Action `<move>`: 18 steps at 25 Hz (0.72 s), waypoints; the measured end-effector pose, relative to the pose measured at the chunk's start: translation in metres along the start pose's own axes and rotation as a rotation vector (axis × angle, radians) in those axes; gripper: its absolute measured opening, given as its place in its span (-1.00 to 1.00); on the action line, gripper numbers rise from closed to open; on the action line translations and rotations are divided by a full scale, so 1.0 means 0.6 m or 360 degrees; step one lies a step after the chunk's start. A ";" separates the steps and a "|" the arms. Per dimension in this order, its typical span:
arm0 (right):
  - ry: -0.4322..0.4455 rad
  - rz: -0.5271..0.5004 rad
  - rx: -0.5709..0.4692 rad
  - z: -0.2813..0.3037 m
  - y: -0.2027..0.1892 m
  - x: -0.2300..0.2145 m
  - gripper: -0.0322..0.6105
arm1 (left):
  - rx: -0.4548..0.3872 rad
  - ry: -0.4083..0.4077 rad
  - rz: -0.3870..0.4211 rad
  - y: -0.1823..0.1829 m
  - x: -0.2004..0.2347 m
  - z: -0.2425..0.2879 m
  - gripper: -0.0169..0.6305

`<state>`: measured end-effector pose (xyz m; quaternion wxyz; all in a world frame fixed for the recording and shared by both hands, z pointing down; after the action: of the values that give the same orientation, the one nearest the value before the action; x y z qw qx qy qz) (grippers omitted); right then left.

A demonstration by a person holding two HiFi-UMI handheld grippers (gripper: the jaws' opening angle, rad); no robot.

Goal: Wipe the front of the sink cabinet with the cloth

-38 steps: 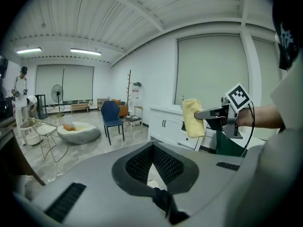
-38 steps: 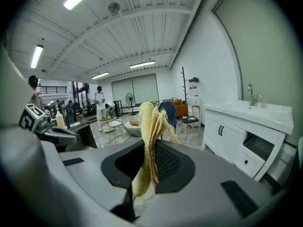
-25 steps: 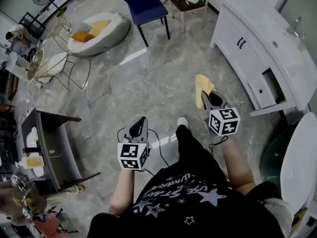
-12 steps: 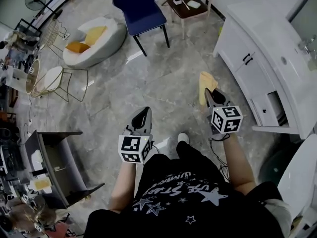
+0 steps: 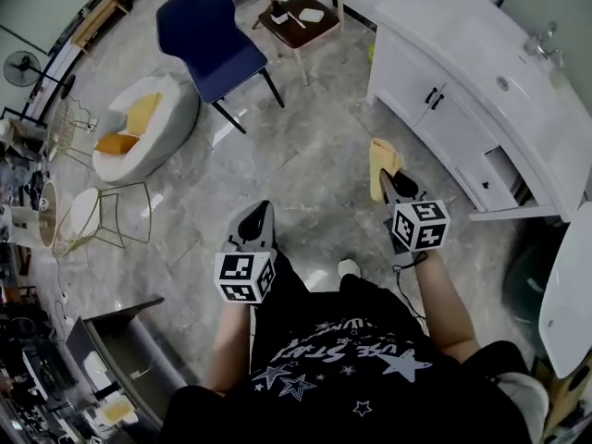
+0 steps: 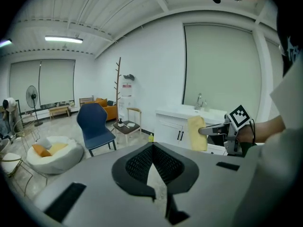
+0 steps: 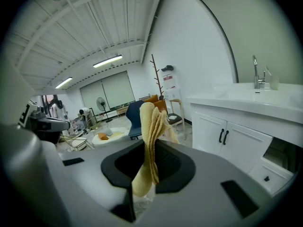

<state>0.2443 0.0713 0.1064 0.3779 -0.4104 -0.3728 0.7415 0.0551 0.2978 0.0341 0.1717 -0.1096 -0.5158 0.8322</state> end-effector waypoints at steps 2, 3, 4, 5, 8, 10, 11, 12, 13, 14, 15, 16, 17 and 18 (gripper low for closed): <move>-0.0100 0.0023 -0.0024 0.013 0.006 -0.007 -0.71 | -0.0007 -0.0083 0.0012 0.012 0.028 0.046 -0.90; -0.0161 0.0033 -0.0037 0.020 0.009 -0.010 -0.71 | -0.0010 -0.0137 0.0023 0.018 0.043 0.072 -0.90; -0.0221 0.0041 -0.0050 0.030 0.012 -0.012 -0.71 | -0.0010 -0.0189 0.0034 0.024 0.060 0.099 -0.90; -0.0275 0.0048 -0.0062 0.044 0.015 -0.011 -0.71 | -0.0009 -0.0235 0.0044 0.029 0.079 0.125 -0.90; -0.0428 0.0103 -0.0100 0.096 0.028 0.001 -0.71 | 0.0002 -0.0366 0.0090 0.048 0.144 0.196 -0.90; -0.0560 0.0164 -0.0130 0.126 0.043 0.018 -0.71 | 0.0003 -0.0479 0.0146 0.072 0.189 0.244 -0.90; -0.0620 0.0190 -0.0141 0.141 0.053 0.029 -0.71 | 0.0004 -0.0531 0.0167 0.087 0.212 0.266 -0.90; -0.0671 0.0210 -0.0147 0.159 0.064 0.042 -0.71 | 0.0006 -0.0577 0.0179 0.100 0.237 0.286 -0.90; -0.0713 0.0224 -0.0151 0.177 0.074 0.054 -0.71 | 0.0010 -0.0617 0.0182 0.112 0.262 0.303 -0.90; -0.0751 0.0237 -0.0155 0.195 0.083 0.067 -0.71 | 0.0018 -0.0656 0.0185 0.120 0.286 0.319 -0.90; -0.0791 0.0248 -0.0161 0.211 0.091 0.078 -0.71 | 0.0030 -0.0695 0.0195 0.126 0.308 0.336 -0.90; -0.0833 0.0259 -0.0167 0.225 0.097 0.088 -0.71 | 0.0048 -0.0737 0.0213 0.129 0.326 0.353 -0.90; -0.0878 0.0269 -0.0170 0.235 0.101 0.097 -0.71 | 0.0069 -0.0782 0.0238 0.131 0.340 0.370 -0.90; -0.0920 0.0281 -0.0173 0.243 0.103 0.105 -0.71 | 0.0087 -0.0829 0.0266 0.132 0.350 0.387 -0.90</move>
<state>0.0747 0.0633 0.0886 0.1679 -0.2328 -0.4670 0.8364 -0.2345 0.1585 0.0652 -0.0330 0.0706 -0.5092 0.8571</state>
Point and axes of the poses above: the fingertips, and each gripper's own axes: z forward along the fingers, x to its left, y out of its top, the point moved 4 cm from there along -z, backward along the fingers, and after that the axes turned 7 degrees about y, right-handed, at the moved point
